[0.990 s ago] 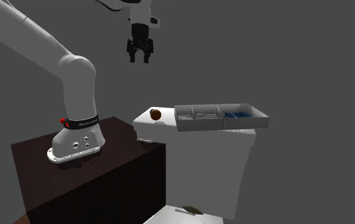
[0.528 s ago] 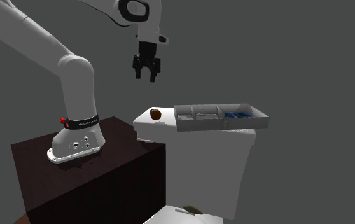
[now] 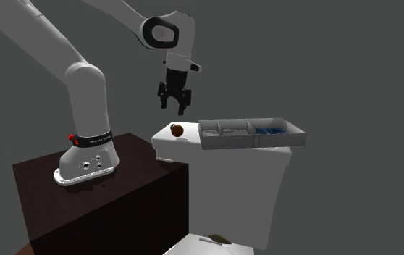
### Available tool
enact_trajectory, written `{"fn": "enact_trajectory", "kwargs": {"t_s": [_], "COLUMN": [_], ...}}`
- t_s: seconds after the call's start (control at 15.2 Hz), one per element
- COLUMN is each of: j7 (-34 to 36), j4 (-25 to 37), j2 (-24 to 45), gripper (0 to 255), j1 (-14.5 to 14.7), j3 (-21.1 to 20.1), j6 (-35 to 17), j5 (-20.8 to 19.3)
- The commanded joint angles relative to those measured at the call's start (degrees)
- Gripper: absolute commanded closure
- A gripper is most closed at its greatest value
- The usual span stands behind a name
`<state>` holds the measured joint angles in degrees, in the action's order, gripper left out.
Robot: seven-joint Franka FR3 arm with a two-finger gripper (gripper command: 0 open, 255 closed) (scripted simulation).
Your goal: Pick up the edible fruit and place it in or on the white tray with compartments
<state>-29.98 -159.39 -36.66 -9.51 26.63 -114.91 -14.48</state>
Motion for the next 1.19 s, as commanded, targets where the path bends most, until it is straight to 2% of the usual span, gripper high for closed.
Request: {"fn": "enact_trajectory", "kwargs": {"t_s": [0.0, 0.33, 0.86, 0.92, 1.12], "j7": [-0.49, -0.59, -0.59, -0.59, -0.75], "j4": [-1.28, -4.31, -4.3, -4.3, -4.24], "j2": [0.95, 3.55, 3.54, 3.54, 3.39], "gripper": [0, 0, 0, 255, 255], "j1": [-0.26, -0.26, -0.26, -0.26, -0.43], "j3": [0.89, 2.15, 2.15, 2.15, 2.23], "j6": [-2.23, -7.78, -7.77, -7.77, -7.56], "j5": [-0.51, -1.28, -1.28, -1.28, -1.4]}}
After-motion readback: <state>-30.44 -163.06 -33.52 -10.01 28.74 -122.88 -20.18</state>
